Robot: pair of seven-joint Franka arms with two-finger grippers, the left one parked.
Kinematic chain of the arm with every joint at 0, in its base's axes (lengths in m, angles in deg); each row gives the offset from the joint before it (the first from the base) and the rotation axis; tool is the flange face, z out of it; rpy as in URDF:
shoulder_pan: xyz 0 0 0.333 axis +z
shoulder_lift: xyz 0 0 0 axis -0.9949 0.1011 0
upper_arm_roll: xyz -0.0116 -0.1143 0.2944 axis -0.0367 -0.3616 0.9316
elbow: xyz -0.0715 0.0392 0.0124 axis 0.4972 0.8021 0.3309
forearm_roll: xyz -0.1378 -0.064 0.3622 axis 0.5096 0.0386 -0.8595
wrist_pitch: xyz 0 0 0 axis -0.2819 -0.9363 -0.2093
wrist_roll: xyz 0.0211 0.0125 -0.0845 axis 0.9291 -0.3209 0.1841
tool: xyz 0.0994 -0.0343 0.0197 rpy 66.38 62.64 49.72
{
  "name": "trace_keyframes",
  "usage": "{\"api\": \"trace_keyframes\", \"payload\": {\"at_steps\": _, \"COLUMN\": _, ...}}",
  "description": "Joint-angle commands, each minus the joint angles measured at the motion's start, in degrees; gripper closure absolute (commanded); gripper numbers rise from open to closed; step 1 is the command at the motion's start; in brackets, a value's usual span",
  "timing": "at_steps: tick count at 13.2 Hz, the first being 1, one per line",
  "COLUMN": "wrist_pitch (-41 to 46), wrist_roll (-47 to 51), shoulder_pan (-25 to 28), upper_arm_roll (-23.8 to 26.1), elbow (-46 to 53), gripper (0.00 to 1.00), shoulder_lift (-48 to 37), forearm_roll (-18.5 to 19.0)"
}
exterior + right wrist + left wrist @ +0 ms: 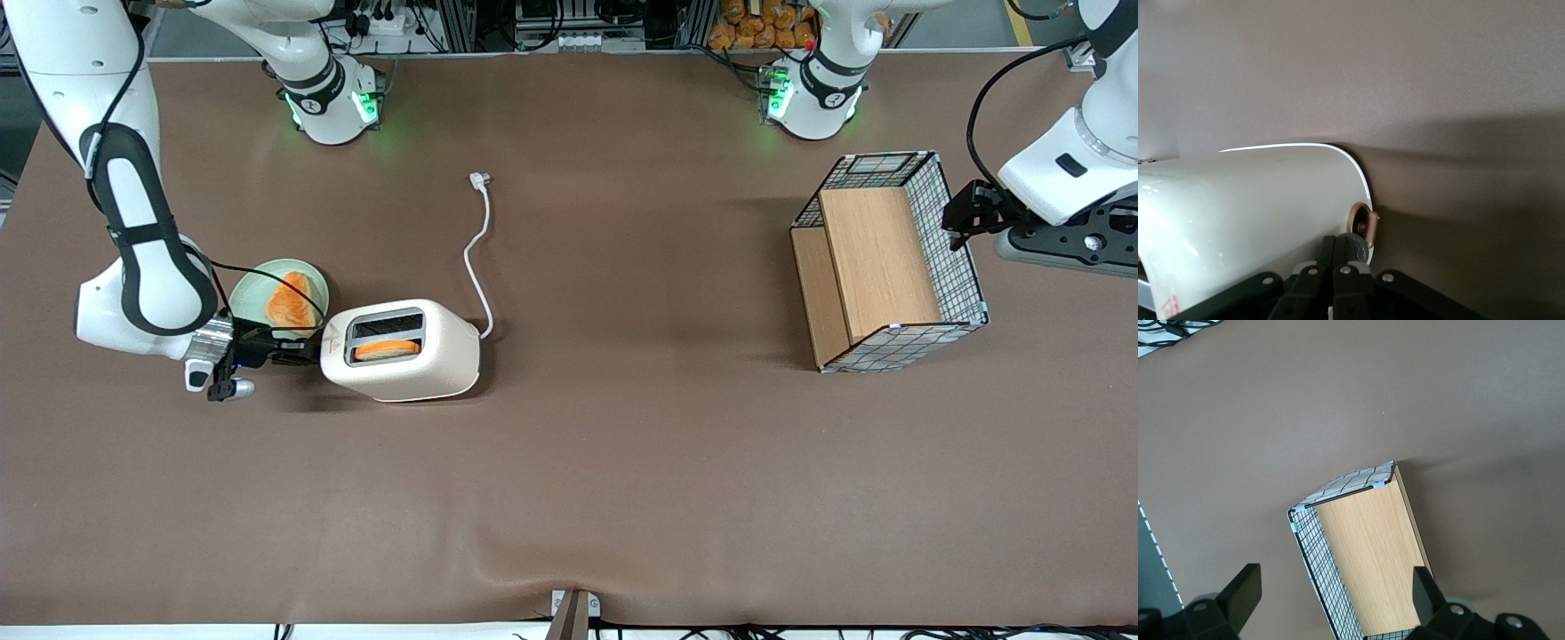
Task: Press toaster button with right arm
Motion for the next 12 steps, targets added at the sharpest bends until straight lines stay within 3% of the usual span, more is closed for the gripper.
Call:
{"api": "trace_keyframes", "payload": {"at_steps": 1, "wrist_pitch": -3.1, "wrist_roll": -2.9, "shoulder_pan": 0.3, "upper_arm_roll": 0.9, "elbow": -0.6, "gripper": 1.00, "shoulder_lift": 2.7, "forearm_roll": -1.3}}
{"api": "trace_keyframes", "payload": {"at_steps": 4, "wrist_pitch": -2.6, "wrist_roll": -1.7, "shoulder_pan": 0.3, "upper_arm_roll": 0.9, "elbow": -0.3, "gripper": 1.00, "shoulder_lift": 2.6, "forearm_roll": -1.3}}
{"api": "trace_keyframes", "payload": {"at_steps": 12, "wrist_pitch": 5.0, "wrist_roll": 12.6, "shoulder_pan": 0.1, "upper_arm_roll": 0.9, "elbow": 3.3, "gripper": 1.00, "shoulder_lift": 1.1, "forearm_roll": -1.3}}
